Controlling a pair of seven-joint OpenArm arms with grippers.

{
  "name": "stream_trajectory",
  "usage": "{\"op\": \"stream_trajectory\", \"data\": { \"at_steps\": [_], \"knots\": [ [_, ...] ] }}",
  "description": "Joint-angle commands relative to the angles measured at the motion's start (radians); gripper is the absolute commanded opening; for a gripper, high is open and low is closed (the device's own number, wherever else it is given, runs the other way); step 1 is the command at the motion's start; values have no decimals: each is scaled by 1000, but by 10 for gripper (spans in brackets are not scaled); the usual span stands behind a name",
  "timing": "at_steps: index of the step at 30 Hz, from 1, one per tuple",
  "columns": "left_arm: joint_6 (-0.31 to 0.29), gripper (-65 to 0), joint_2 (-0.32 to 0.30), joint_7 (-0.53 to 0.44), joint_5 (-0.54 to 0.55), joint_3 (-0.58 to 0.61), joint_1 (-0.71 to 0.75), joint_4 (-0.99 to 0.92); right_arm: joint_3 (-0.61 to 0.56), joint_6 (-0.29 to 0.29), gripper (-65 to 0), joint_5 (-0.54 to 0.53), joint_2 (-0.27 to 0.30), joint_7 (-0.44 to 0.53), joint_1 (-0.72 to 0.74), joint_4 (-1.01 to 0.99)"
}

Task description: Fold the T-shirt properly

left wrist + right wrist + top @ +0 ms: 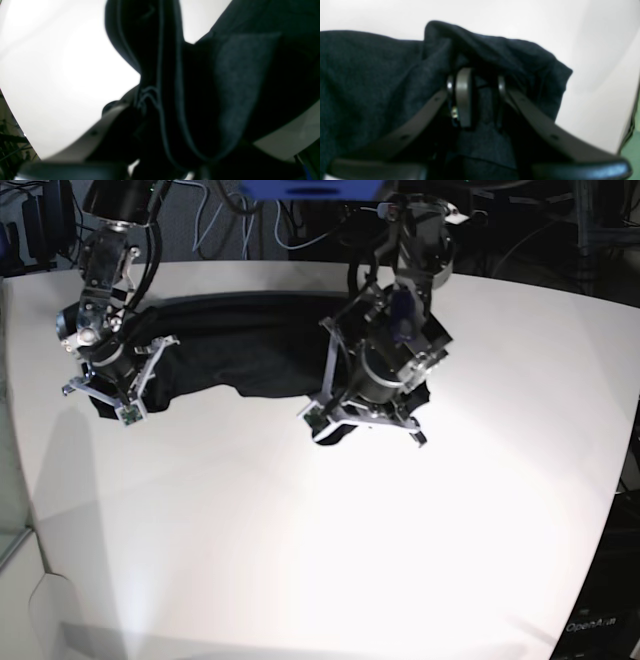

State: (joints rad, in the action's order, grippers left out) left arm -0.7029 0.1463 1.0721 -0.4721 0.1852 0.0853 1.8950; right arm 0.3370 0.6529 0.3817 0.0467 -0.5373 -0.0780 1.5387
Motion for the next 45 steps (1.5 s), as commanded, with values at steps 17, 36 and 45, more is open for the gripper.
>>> {"op": "stream_trajectory", "data": {
  "at_steps": [17, 36, 45],
  "knots": [
    [85, -650, 11, -19, 11, 87, 29, 10, -2, 2, -529, 4, 5, -19, 5, 6],
    [207, -650, 11, -23, 11, 138, 44, -8, -2, 3, -529, 4, 9, -19, 1, 7],
    [27, -650, -4, -28, 11, -177, 46, 22, -2, 3, -529, 6, 9, -17, 2, 7]
  ]
}}
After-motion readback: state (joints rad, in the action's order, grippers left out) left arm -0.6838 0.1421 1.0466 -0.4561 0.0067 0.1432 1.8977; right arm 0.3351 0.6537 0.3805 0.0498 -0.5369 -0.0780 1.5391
